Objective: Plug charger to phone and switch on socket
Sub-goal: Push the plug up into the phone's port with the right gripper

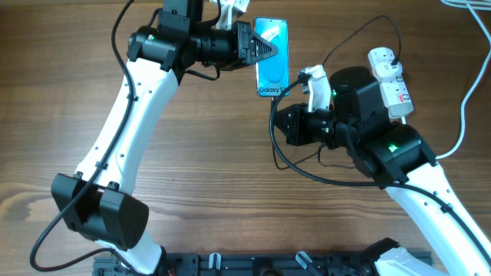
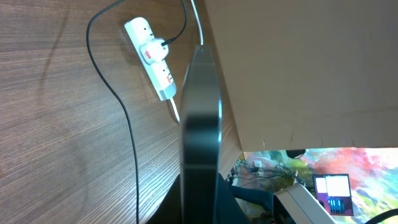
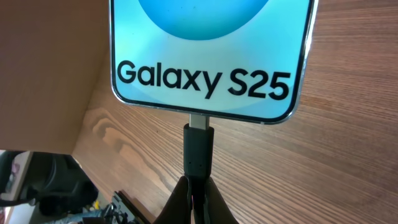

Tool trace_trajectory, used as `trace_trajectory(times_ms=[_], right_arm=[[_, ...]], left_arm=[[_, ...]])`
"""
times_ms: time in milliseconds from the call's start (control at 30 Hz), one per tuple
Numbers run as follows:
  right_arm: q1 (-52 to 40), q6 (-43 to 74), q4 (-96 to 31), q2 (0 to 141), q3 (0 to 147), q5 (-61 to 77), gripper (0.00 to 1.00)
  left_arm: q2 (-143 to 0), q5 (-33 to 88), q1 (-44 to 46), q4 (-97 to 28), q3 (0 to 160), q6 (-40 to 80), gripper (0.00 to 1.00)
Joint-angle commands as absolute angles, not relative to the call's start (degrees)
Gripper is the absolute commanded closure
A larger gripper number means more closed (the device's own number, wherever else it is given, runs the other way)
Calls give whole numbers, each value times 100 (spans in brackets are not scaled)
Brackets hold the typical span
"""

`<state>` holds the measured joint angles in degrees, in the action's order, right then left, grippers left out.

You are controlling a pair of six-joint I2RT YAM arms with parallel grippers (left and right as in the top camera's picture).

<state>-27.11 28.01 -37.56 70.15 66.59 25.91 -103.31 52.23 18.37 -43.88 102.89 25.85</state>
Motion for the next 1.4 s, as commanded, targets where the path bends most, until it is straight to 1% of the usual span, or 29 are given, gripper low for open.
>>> trace_trajectory(times_ms=[0, 633, 1367], right_arm=[[-2714, 2692, -3647, 6914, 6751, 2550, 96], [-2714, 2547, -3658, 6914, 6751, 2707, 96], [-2714, 2543, -3599, 6914, 6751, 2545, 95]], left_arm=[[-10320, 5548, 1848, -4388, 10300, 2591, 96], [-10320, 5548, 1848, -4386, 10300, 2571, 96], [-10320, 5553, 1850, -4392, 10300, 2482, 96]])
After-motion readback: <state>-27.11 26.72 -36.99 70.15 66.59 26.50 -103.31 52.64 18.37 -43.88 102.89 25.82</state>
